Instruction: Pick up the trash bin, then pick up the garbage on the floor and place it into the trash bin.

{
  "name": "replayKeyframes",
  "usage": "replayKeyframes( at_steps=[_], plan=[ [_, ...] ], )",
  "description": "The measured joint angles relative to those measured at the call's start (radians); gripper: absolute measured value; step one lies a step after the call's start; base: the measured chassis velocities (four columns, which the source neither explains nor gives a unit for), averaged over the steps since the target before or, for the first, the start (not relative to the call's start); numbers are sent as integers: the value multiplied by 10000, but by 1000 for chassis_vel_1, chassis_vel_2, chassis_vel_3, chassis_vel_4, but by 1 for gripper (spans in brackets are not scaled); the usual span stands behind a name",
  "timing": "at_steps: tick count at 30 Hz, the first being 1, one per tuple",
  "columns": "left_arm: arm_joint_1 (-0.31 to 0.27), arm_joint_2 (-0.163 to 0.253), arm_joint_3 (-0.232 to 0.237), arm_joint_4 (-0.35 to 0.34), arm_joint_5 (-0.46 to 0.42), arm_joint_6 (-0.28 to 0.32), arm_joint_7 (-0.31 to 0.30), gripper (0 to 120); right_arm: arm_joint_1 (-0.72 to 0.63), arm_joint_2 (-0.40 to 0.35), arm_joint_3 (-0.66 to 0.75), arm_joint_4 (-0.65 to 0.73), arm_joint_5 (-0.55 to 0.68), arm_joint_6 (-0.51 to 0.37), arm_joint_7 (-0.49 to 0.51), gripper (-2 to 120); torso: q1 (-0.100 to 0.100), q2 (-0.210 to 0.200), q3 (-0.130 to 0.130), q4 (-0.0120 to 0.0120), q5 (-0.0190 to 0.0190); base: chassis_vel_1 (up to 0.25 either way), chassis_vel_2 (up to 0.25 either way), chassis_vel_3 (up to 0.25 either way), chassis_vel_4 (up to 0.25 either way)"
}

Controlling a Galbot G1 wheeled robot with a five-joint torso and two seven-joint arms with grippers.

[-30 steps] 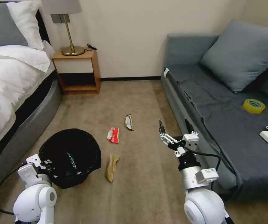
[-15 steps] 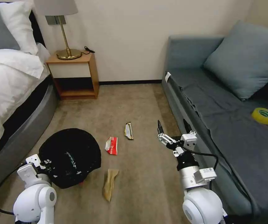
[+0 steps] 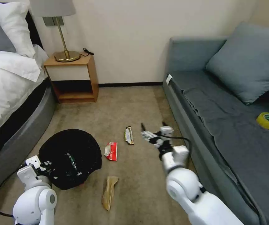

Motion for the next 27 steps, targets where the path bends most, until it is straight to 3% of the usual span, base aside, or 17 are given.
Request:
replayKeyframes(
  at_steps=[9, 18, 27],
  plan=[
    [137, 19, -99, -145, 11, -40, 12, 3, 1762, 506, -2052, -1797, 2258, -1491, 634, 100, 0, 0, 0, -3, 1, 0, 0, 0, 0],
    [134, 16, -214, -18, 18, -110, 14, 3, 3760, 807, -4351, -4013, 3836, -2193, 164, 100, 0, 0, 0, 1, 1, 0, 0, 0, 0],
    [40, -91, -230, 135, 124, -123, 5, 3, 4430, 1363, -6420, -4975, 4796, -2478, -11, 100, 0, 0, -1, 0, -1, 0, 0, 0, 0]
  ],
)
